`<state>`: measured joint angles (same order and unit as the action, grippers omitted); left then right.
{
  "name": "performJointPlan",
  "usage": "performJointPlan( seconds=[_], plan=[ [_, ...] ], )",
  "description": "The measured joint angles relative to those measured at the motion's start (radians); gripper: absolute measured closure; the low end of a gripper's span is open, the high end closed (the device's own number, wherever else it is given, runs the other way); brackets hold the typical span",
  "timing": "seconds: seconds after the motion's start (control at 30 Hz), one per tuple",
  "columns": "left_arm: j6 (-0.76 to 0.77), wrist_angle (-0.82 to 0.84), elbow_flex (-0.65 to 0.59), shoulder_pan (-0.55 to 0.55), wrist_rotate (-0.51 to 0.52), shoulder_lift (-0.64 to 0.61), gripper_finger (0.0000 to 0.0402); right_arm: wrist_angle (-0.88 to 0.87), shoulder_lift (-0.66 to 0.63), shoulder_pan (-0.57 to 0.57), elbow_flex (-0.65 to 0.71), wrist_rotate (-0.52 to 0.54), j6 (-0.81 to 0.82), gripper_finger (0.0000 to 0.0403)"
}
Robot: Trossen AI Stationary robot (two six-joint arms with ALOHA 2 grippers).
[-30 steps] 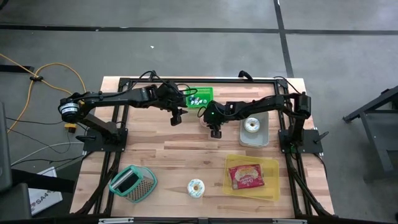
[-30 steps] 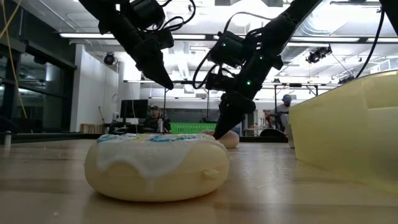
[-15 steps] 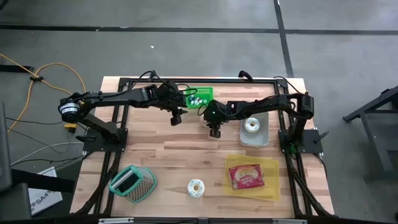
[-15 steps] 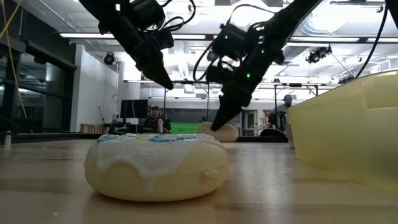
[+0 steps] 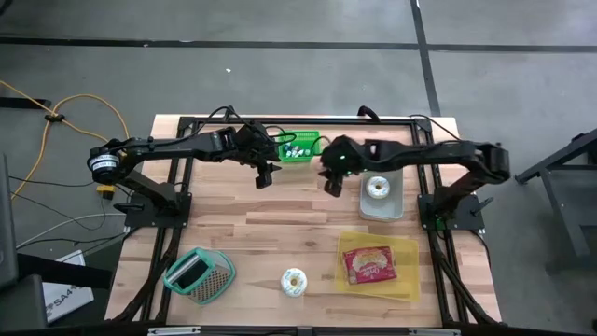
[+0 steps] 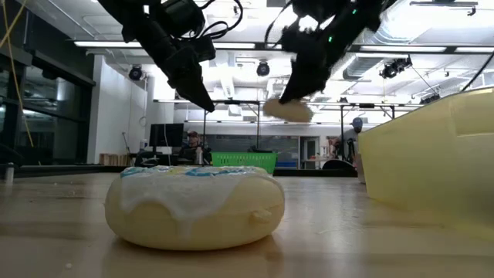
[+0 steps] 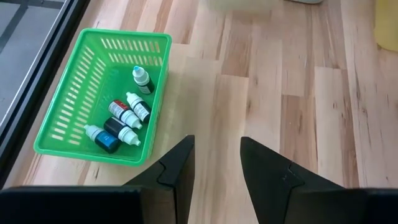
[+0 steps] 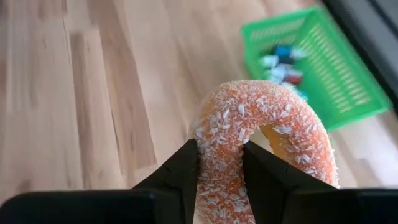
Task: Pick & Place Food Item
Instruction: Put the brown donut into the gray bin
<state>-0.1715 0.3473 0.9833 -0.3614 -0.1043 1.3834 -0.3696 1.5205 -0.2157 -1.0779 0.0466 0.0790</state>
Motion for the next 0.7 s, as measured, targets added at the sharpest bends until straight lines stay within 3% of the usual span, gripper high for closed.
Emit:
performJointPlan(
  seconds=[0.27,0.7],
  plan=[
    [0.005,0.005,0.0,0.004,0.0,0.0,0.0279,-0.123,-0.122,0.0,0.0,0.059,0.092,0.03],
    [0.008,0.019,0.0,0.025,-0.005,0.0,0.0279,-0.306,-0.131,0.001,0.0,0.021,0.233,0.03]
  ],
)
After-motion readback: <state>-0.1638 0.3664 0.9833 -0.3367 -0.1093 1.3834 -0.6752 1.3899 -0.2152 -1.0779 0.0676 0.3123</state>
